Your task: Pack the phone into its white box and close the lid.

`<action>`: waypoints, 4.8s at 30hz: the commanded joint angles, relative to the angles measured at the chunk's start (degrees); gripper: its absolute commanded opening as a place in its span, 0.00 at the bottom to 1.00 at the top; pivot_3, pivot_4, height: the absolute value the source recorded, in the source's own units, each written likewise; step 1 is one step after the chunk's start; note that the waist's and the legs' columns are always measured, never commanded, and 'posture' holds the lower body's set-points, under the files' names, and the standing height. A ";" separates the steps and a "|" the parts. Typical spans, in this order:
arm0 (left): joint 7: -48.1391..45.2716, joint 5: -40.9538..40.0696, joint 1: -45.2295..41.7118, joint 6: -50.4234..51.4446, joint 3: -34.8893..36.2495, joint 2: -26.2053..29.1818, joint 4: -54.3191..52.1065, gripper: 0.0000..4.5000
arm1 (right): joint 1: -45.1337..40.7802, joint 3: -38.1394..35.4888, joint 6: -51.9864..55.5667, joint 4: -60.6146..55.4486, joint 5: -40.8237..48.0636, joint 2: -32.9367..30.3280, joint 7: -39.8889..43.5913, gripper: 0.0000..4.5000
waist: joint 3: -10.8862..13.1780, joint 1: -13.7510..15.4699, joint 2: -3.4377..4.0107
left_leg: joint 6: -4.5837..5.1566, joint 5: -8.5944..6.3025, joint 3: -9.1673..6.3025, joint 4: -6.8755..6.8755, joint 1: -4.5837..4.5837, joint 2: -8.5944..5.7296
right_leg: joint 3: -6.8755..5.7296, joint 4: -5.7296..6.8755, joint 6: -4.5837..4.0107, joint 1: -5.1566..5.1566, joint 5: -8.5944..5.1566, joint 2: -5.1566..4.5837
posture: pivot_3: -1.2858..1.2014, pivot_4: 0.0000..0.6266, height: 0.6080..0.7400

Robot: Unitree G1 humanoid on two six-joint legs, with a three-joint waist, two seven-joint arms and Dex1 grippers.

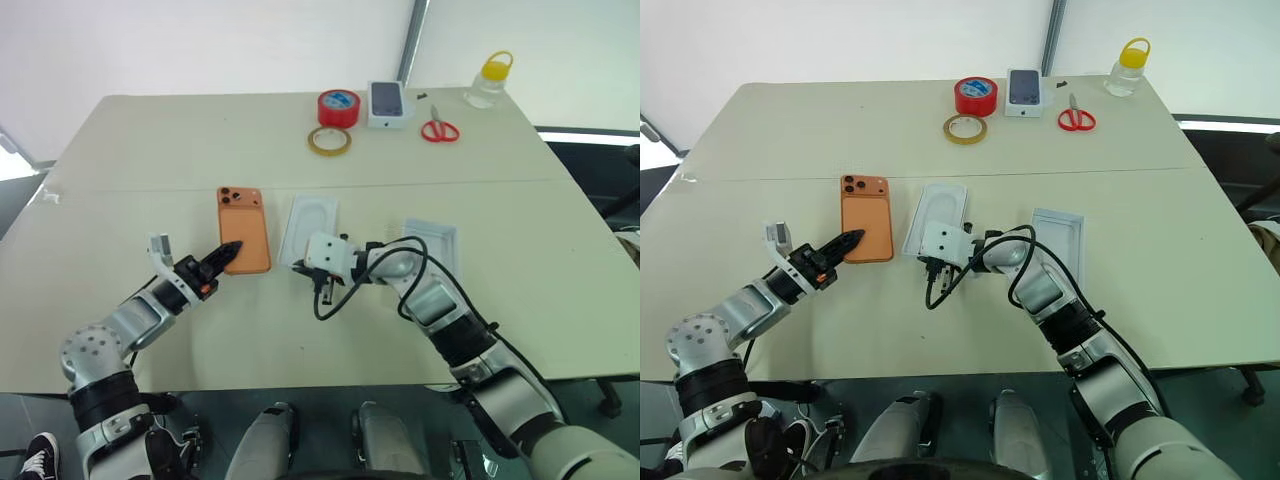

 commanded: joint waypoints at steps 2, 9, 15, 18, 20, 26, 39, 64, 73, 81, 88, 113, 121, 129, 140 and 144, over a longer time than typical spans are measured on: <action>-0.59 -2.61 -2.68 -1.13 -0.56 1.06 -0.05 0.00 | 2.05 1.16 -1.52 -6.65 1.67 -2.05 4.29 0.01 | 0.00 0.02 0.00 | 0.00 0.00 0.00 0.00 0.00 0.00 | -0.01 0.00 0.00 0.03 0.00 0.00 | 0.52 0.24 1.00; -0.62 -2.93 -3.74 -0.47 -2.24 0.71 0.74 0.00 | 4.38 1.25 -3.85 -8.82 2.82 -3.94 6.68 0.01 | 0.00 -0.36 0.00 | 0.02 -0.01 -0.01 -0.01 0.01 0.02 | -0.02 -0.01 0.00 0.06 0.00 0.01 | 0.52 0.24 1.00; -0.88 -3.42 -2.87 -0.02 -3.55 1.01 0.18 0.00 | 4.64 1.50 -4.79 -8.66 3.34 -4.50 7.53 0.17 | 0.00 -0.31 0.00 | 0.01 -0.01 -0.01 -0.01 0.00 0.01 | -0.02 -0.01 0.00 0.06 0.00 0.01 | 0.52 0.24 1.00; -0.64 -3.64 -2.51 0.03 -4.05 0.41 -0.50 0.00 | 4.84 1.32 -1.24 -10.17 4.46 -4.49 8.35 0.44 | 0.00 -0.30 -0.01 | 0.02 -0.01 -0.01 -0.01 0.00 0.01 | -0.02 -0.02 0.00 0.06 0.00 0.01 | 0.52 0.24 1.00; 0.09 -3.99 -2.04 0.28 -4.71 -0.65 -1.02 0.00 | 4.37 -0.91 1.32 -11.76 7.18 -4.69 8.96 0.57 | 0.01 -0.15 0.00 | 0.02 -0.01 -0.02 -0.01 0.00 0.01 | -0.02 -0.02 0.00 0.06 0.00 0.01 | 0.52 0.24 1.00; 1.02 -3.15 -1.62 -1.40 -8.04 -5.07 -1.90 0.00 | 3.07 -10.24 6.50 -10.01 15.30 -7.70 10.16 0.57 | 0.01 1.09 -0.01 | 0.25 -0.14 -0.03 0.01 0.01 0.01 | -0.03 -0.15 0.01 0.16 0.00 -0.01 | 0.52 0.24 1.00; -1.34 1.48 -1.23 -3.73 -15.50 -6.75 0.11 0.00 | 2.23 -13.69 0.30 0.44 13.05 -11.53 6.18 0.57 | 0.02 1.20 0.00 | 0.28 -0.16 0.00 0.00 0.01 0.00 | -0.06 -0.27 0.00 0.23 0.01 -0.03 | 0.52 0.24 1.00; -4.43 4.04 -0.74 -3.36 -19.12 3.86 -10.09 0.91 | 0.46 -12.30 -2.47 3.19 10.91 -8.96 5.16 0.58 | 0.03 1.05 0.04 | 0.28 -0.16 -0.02 -0.05 0.14 0.02 | -0.07 -0.29 0.00 0.34 0.01 -0.01 | 0.52 0.24 1.00; -4.16 17.48 -3.76 -15.93 -19.98 9.16 -7.21 0.51 | -2.81 -13.59 -5.04 8.19 9.44 -7.39 1.56 0.28 | 0.06 0.94 0.07 | 0.26 -0.15 -0.01 -0.07 0.12 0.01 | -0.08 -0.30 -0.03 0.30 0.02 -0.01 | 0.52 0.24 1.00; -5.18 35.35 -3.84 -27.74 -31.31 9.34 -3.03 0.02 | -3.90 -12.45 -10.64 12.13 6.29 -7.25 -1.71 0.00 | 0.07 1.32 0.06 | 0.05 -0.03 0.01 -0.20 0.10 -0.02 | -0.06 -0.39 -0.02 0.27 0.02 -0.04 | 0.52 0.24 1.00; -8.00 39.27 -5.31 -27.04 -36.53 6.66 -1.19 0.02 | -3.18 -12.71 -13.25 14.82 3.52 -8.72 -2.72 0.00 | 0.08 1.18 0.07 | 0.06 -0.03 0.00 -0.22 0.10 0.00 | -0.07 -0.33 -0.02 0.24 0.02 -0.02 | 0.52 0.24 1.00; -20.08 47.32 -17.26 -26.46 -47.81 -8.36 11.06 0.02 | 4.26 -13.22 -10.92 4.76 4.32 -17.48 5.40 0.00 | 0.07 3.66 0.08 | 0.23 -0.13 -0.12 0.08 0.10 -0.24 | -0.27 -0.51 0.09 0.58 -0.04 -0.21 | 0.52 0.24 1.00; -23.82 51.62 -23.76 -31.64 -48.96 -16.11 21.74 0.02 | 9.44 -16.80 -9.34 0.42 5.28 -22.83 7.15 0.00 | 0.09 4.33 0.06 | 0.37 -0.21 -0.10 0.16 0.07 -0.33 | -0.36 -0.61 0.22 0.69 -0.11 -0.34 | 0.52 0.24 1.00; -26.54 54.89 -25.58 -33.46 -50.02 -21.31 25.62 0.02 | 12.52 -20.50 -8.89 0.09 5.67 -27.07 7.33 0.00 | 0.10 4.32 0.04 | 0.41 -0.23 -0.10 0.20 0.06 -0.37 | -0.38 -0.61 0.27 0.74 -0.14 -0.36 | 0.52 0.24 1.00; -28.58 57.27 -27.00 -35.28 -50.11 -23.73 27.74 0.02 | 18.21 -23.52 -8.53 -2.88 6.13 -29.82 7.86 0.00 | 0.11 4.15 0.01 | 0.41 -0.23 -0.10 0.19 0.06 -0.33 | -0.38 -0.60 0.29 0.72 -0.15 -0.34 | 0.52 0.24 1.00; -28.76 57.35 -27.03 -35.53 -49.74 -23.61 27.69 0.02 | 19.12 -23.97 -7.11 -4.21 7.28 -30.08 9.26 0.00 | 0.11 4.26 0.01 | 0.41 -0.23 -0.10 0.20 0.06 -0.34 | -0.38 -0.60 0.30 0.73 -0.15 -0.34 | 0.52 0.24 1.00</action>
